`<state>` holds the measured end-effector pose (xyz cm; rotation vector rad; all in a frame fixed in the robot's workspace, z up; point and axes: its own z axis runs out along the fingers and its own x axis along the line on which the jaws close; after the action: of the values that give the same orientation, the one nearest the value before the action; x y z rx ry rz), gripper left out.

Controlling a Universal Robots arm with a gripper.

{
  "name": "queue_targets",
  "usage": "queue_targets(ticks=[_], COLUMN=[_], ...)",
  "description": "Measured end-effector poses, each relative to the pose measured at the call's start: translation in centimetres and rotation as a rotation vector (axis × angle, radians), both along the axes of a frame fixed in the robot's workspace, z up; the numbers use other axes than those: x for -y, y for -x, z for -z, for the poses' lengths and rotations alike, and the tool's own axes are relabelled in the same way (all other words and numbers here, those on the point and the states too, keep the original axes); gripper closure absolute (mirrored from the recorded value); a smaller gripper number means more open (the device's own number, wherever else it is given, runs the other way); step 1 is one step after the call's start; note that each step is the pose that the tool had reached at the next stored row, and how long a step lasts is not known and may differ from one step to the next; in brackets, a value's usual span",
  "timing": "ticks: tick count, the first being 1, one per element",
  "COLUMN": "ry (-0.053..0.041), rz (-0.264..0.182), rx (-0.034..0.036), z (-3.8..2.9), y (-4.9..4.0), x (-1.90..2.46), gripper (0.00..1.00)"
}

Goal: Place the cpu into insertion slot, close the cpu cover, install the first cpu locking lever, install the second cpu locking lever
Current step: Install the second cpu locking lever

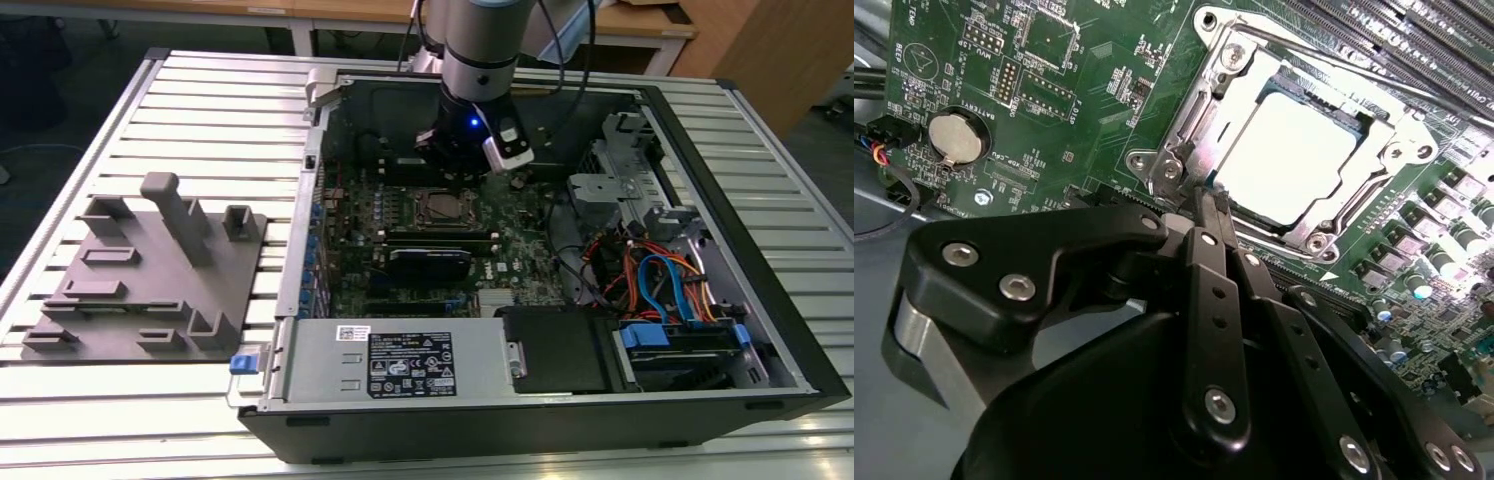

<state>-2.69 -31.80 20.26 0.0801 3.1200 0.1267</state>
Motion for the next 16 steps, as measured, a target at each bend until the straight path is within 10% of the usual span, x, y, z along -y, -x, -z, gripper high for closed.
queue_targets(ticks=[16], ry=[0.0002], rz=[0.000], rx=[0.0001], z=[-0.84], y=[0.00], x=[0.37], gripper=[0.90])
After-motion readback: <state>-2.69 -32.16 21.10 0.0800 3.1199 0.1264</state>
